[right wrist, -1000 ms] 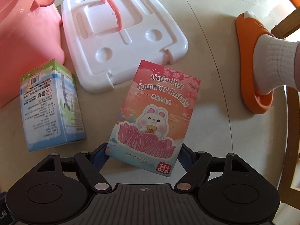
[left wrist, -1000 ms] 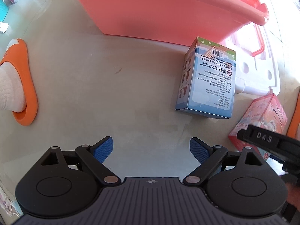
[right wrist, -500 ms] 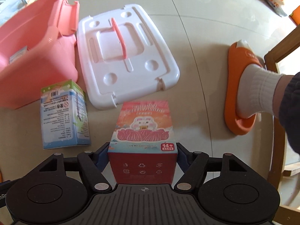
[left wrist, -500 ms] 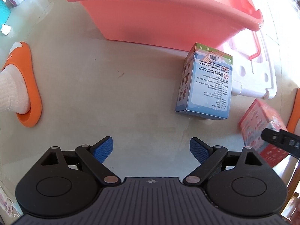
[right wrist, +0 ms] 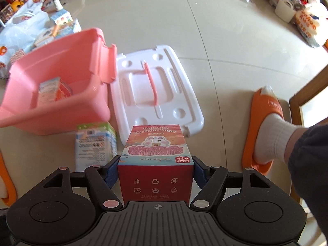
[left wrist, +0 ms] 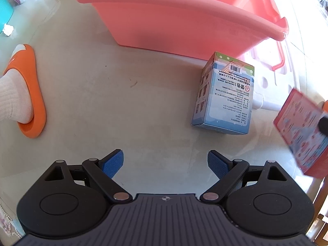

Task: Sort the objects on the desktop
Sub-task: 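Lift and carry the pink box with the right gripper over the bin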

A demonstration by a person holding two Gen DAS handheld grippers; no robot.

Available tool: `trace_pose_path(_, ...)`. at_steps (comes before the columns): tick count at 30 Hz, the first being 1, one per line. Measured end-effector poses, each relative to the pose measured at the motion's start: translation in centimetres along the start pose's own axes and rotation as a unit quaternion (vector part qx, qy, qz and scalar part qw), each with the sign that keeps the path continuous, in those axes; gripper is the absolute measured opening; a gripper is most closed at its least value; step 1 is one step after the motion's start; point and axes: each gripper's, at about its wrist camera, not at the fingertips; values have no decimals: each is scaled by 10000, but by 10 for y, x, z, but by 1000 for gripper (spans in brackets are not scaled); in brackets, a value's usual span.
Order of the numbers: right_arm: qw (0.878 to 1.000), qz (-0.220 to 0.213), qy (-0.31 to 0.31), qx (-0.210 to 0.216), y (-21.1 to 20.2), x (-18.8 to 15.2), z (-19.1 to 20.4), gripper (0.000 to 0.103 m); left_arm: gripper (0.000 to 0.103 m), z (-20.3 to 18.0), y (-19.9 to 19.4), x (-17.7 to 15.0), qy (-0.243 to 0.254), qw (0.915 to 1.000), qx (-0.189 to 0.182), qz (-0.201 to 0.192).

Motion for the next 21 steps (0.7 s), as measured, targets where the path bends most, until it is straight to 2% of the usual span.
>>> trace_pose_path(12, 9969, -517, -492, 346, -51, 49, 26, 67, 91, 7, -2, 6, -151, 9998, 71, -75)
trace_pose_path(21, 9917, -813, -850, 525, -73, 88, 52, 67, 91, 16, -1, 8, -312, 9995, 65, -63)
Point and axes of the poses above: each gripper's, at about its wrist camera, not at the fingertips, and y roughly the way its jaws point, z to its left, x to its top, and after that the axes turned 2 degrees about -y, right-handed
